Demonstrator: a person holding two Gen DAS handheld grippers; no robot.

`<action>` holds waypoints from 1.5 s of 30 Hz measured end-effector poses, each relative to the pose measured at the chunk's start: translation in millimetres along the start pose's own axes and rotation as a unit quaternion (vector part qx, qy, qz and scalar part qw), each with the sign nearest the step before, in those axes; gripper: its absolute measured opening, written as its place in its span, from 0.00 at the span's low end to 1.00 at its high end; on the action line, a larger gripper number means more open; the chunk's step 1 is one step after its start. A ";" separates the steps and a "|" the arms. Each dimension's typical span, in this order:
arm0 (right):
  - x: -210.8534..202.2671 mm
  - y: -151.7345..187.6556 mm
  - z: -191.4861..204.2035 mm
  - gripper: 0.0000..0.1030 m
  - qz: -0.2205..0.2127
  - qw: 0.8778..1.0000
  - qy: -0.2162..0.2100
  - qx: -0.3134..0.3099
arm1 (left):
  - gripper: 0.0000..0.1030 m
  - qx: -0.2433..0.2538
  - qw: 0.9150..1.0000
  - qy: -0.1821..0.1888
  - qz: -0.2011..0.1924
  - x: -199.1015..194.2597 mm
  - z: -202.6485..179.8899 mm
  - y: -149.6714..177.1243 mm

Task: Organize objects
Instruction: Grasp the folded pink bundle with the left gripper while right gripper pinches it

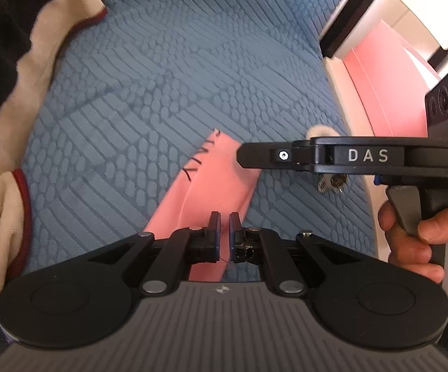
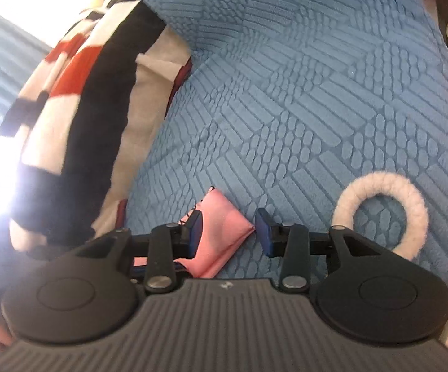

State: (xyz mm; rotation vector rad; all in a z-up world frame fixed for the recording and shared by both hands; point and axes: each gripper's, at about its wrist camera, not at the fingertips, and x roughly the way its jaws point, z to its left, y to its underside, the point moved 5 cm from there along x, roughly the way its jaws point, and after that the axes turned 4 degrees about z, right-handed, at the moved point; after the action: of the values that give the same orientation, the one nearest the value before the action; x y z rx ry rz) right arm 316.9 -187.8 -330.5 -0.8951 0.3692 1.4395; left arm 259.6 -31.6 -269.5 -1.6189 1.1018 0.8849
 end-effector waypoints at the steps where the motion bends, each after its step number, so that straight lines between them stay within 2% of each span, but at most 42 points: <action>1: -0.1 -0.8 -1.9 0.40 0.001 1.000 -0.005 0.010 | 0.08 -0.004 1.000 -0.009 -0.009 -2.5 2.1 -0.9; 4: 2.0 -2.6 -5.3 0.40 0.009 0.999 -0.031 0.039 | 0.08 -0.018 0.999 -0.032 -0.028 -5.3 7.0 -2.8; 9: 1.1 -7.7 -3.7 0.40 -0.008 0.996 -0.061 0.065 | 0.08 -0.023 0.999 -0.038 -0.028 -4.2 10.7 -3.4; 12: 8.0 -8.5 -3.5 0.30 -0.005 0.996 -0.051 0.071 | 0.08 -0.027 0.999 -0.035 -0.027 -5.5 13.6 -3.4; 13: 10.4 -8.4 -3.3 0.20 -0.003 0.997 -0.040 0.069 | 0.08 -0.026 0.999 -0.036 -0.028 -5.8 13.7 -3.4; 16: 9.9 -10.6 1.6 0.17 -0.013 0.997 -0.027 0.064 | 0.08 -0.024 0.998 -0.031 -0.039 -8.2 12.5 -3.8; 19: 1.2 -14.1 7.0 0.16 -0.025 0.998 -0.009 0.054 | 0.09 -0.010 0.998 -0.012 -0.063 -16.3 6.2 -5.0; 21: -4.2 -15.1 5.4 0.15 -0.031 0.998 -0.002 0.056 | 0.14 -0.001 0.997 0.002 -0.073 -19.7 1.9 -5.0; 22: -5.8 -14.9 4.0 0.15 -0.033 0.998 0.000 0.059 | 0.21 0.006 0.997 0.008 -0.077 -20.7 -1.1 -4.7; 23: -7.5 -14.9 3.1 0.15 -0.034 0.997 0.002 0.063 | 0.37 0.012 0.997 0.013 -0.079 -21.0 -4.5 -4.1; 25: -9.9 -14.4 3.2 0.14 -0.035 0.997 0.002 0.062 | 0.48 0.033 0.996 0.014 -0.082 -19.4 -13.4 -2.3; 29: -12.2 -14.4 7.3 0.14 -0.036 0.998 0.007 0.055 | 0.48 0.077 0.993 -0.017 -0.087 -14.3 -29.8 2.5; 33: -12.9 -13.3 6.2 0.14 -0.034 0.997 0.015 0.060 | 0.48 0.107 0.989 -0.065 -0.079 -3.7 -37.2 7.8; 36: -14.0 -12.8 4.9 0.14 -0.036 0.997 0.012 0.066 | 0.48 0.132 0.983 -0.105 -0.074 3.2 -41.3 12.5; 39: -14.7 -13.5 5.6 0.15 -0.040 0.997 0.008 0.067 | 0.40 0.145 0.978 -0.127 -0.081 2.3 -43.4 15.0; 40: -15.1 -14.0 5.6 0.16 -0.042 0.997 0.007 0.069 | 0.35 0.143 0.978 -0.128 -0.083 1.3 -42.8 15.1; 44: -19.6 -19.1 3.3 0.17 -0.063 0.994 -0.012 0.086 | 0.18 0.107 0.984 -0.111 -0.093 -8.5 -32.8 9.3; 45: -20.5 -21.0 2.9 0.18 -0.065 0.993 -0.023 0.091 | 0.17 0.094 0.985 -0.104 -0.097 -11.6 -28.9 7.1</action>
State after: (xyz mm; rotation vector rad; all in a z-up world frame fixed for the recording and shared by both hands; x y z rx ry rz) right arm 333.0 -197.6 -307.8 -0.7230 0.3934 1.2819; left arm 250.5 -57.3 -253.0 -1.4154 0.8391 0.7770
